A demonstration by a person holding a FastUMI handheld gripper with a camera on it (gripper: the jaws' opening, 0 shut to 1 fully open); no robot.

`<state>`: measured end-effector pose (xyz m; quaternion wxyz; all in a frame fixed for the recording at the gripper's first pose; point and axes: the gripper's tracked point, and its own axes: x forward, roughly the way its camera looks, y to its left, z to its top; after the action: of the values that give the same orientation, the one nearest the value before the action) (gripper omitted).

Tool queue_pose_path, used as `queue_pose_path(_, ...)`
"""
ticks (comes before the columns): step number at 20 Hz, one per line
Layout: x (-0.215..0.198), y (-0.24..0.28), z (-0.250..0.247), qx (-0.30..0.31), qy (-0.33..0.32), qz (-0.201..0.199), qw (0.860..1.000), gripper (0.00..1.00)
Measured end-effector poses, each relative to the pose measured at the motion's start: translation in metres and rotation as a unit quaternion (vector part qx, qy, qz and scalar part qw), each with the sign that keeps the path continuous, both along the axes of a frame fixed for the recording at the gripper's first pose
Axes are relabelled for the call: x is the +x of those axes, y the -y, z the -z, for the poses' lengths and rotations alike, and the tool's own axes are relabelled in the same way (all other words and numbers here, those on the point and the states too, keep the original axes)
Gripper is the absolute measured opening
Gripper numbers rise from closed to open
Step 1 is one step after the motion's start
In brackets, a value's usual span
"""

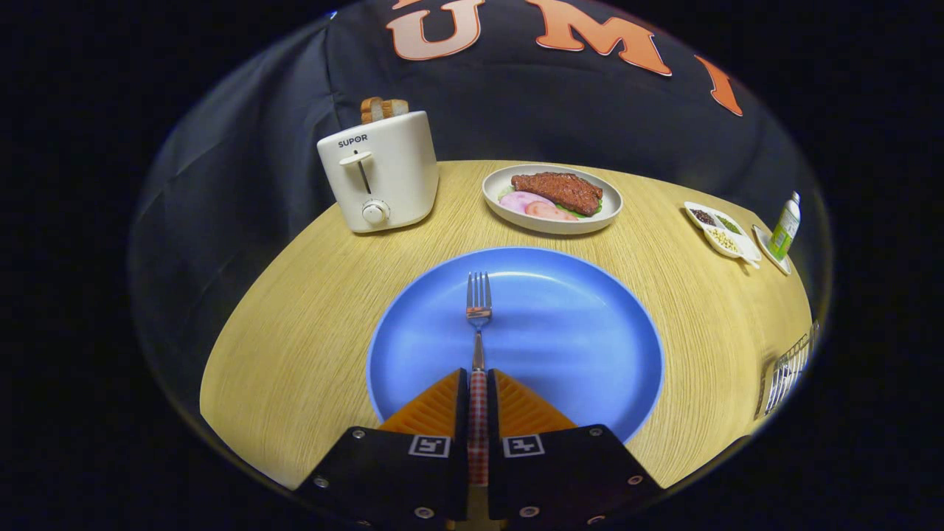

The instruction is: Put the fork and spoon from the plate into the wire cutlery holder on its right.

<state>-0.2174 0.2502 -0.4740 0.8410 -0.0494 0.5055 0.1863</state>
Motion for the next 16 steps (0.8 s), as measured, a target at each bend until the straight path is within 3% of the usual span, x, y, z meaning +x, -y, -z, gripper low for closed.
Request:
queue_pose_path(7,0.020,0.041,-0.062,0.008,0.017,0.013,1.000,0.10)
queue_pose_path(16,0.057,0.188,-0.152,-0.052,0.058,0.054,0.995,0.10)
